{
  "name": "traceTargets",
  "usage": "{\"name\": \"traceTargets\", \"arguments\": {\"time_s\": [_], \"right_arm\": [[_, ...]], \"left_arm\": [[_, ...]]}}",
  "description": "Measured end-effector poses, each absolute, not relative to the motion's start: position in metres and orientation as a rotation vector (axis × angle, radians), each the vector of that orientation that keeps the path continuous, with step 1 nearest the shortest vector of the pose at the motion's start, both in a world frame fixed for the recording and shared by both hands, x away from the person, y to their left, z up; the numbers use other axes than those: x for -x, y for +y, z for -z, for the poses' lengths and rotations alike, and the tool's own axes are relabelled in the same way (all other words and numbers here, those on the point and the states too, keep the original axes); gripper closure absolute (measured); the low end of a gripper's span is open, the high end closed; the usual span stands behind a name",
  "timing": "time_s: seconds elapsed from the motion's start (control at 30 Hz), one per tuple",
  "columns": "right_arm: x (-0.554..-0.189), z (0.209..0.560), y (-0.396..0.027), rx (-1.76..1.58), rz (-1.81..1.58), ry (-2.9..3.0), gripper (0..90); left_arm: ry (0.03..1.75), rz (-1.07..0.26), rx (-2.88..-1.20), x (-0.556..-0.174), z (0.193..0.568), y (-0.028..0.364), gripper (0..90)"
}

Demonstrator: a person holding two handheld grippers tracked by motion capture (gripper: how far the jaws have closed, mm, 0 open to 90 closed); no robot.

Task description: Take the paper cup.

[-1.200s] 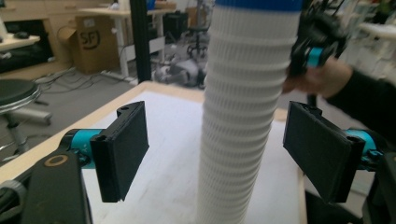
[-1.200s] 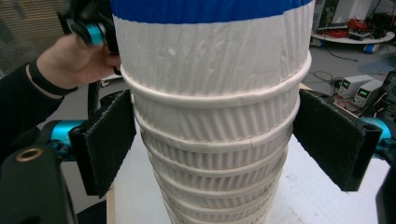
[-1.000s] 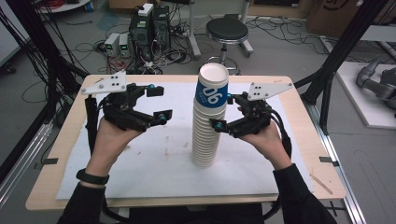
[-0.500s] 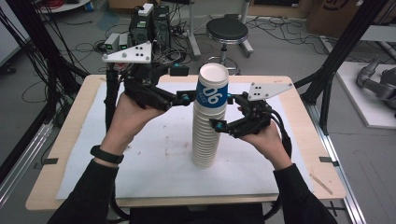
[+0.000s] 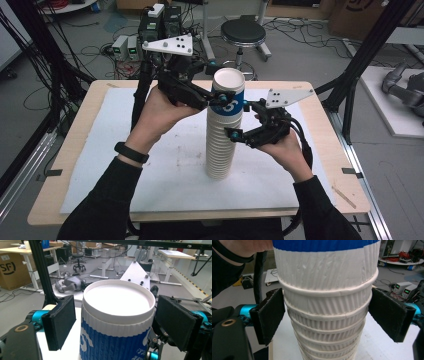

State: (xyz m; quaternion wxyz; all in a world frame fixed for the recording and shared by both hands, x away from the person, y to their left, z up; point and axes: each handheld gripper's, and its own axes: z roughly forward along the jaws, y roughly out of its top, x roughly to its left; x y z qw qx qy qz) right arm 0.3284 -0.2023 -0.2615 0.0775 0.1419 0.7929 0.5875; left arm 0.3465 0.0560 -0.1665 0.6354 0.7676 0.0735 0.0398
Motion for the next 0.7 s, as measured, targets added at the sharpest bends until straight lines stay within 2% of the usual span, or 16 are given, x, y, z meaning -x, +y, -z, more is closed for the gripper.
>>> {"name": "traceTargets", "arguments": {"time_s": [0.17,0.43,0.7], "right_arm": [[-0.3283,0.2614,-0.2030,-0.422,-1.759,2.378,14.6],[-0.3286,0.2616,-0.2032,-0.425,-1.761,2.377,14.6],[-0.3282,0.2614,-0.2035,-0.424,-1.760,2.377,14.8]], "left_arm": [[0.167,-0.096,-1.747,-0.3473,0.1654,0.0535,17.5],[0.145,-0.097,-1.754,-0.3488,0.1646,0.0514,28.2],[0.139,-0.113,-1.760,-0.3467,0.1628,0.0506,28.8]]}}
